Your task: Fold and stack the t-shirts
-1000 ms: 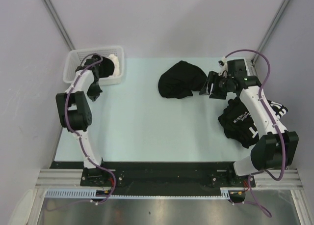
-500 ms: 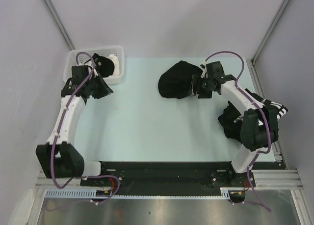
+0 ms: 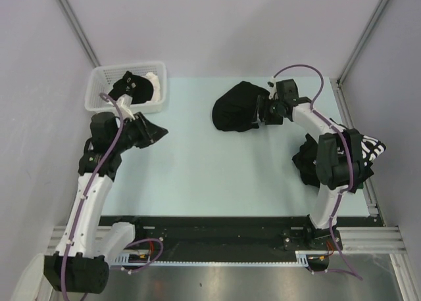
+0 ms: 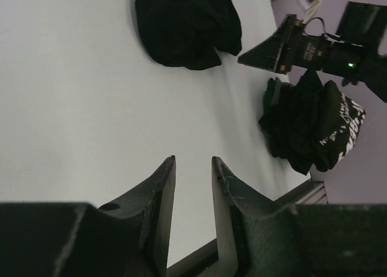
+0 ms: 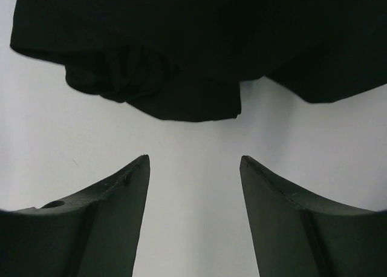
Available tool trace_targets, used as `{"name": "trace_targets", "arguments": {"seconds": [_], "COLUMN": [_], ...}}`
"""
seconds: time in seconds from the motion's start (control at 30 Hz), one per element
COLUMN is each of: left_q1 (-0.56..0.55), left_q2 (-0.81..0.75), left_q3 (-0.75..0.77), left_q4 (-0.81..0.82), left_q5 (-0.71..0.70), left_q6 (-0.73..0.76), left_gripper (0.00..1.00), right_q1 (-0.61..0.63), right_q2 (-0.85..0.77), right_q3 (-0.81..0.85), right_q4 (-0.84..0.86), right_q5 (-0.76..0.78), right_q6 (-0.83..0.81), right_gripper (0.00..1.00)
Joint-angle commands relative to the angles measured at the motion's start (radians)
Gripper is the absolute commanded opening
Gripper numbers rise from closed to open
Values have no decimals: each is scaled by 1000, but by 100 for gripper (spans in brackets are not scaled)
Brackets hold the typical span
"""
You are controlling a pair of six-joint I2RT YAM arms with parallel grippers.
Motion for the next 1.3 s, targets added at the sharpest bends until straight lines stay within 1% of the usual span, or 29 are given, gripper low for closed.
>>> {"name": "trace_targets", "arguments": {"seconds": [0.0,0.2,0.33,0.43,0.53,0.63,0.67,0.73,0.77,0.93,1.07,1.1,1.2,1.23,1.27], "left_q1": [-9,-9,-9,-9,-11,-9,-11,-11,-11,-11,-11,-14,-21,-23,-26], "left_q2": [-103,-195,-205,-195,-188,-179,-177,-174,-171,-156,-140,-134,-125,-113,-108], "left_q3": [-22,-30,-32,-22,-10,-12,-18,-27,-38,-70,-108,-114,-139,-145,-159], "left_q4": [41,-46,-66,-66,-69,-62,-60,-42,-27,15,69,78,102,109,122], "left_q5": [68,73,74,70,65,62,62,68,68,77,76,74,42,36,28], "left_q6": [-33,-11,-23,-25,-23,-25,-25,-29,-31,-40,-46,-45,-42,-49,-51], "left_gripper": [36,37,36,36,36,35,35,35,34,34,34,34,34,34,34], "right_q1": [-12,-9,-9,-12,-14,-17,-17,-14,-14,7,35,41,72,95,109], "right_q2": [44,108,139,162,173,182,185,186,183,148,101,90,55,50,48], "right_q3": [51,51,51,52,52,58,63,72,81,132,225,280,377,463,514], "right_q4": [82,148,176,193,206,214,214,205,202,144,81,68,35,12,-7], "right_q5": [-4,-15,-27,-41,-51,-77,-82,-84,-85,-79,-111,-119,-160,-180,-182], "right_q6": [-19,-16,-10,-5,3,9,10,9,10,0,-4,4,45,58,61], "right_gripper": [66,66,64,61,54,29,15,4,0,0,0,0,0,0,0]}}
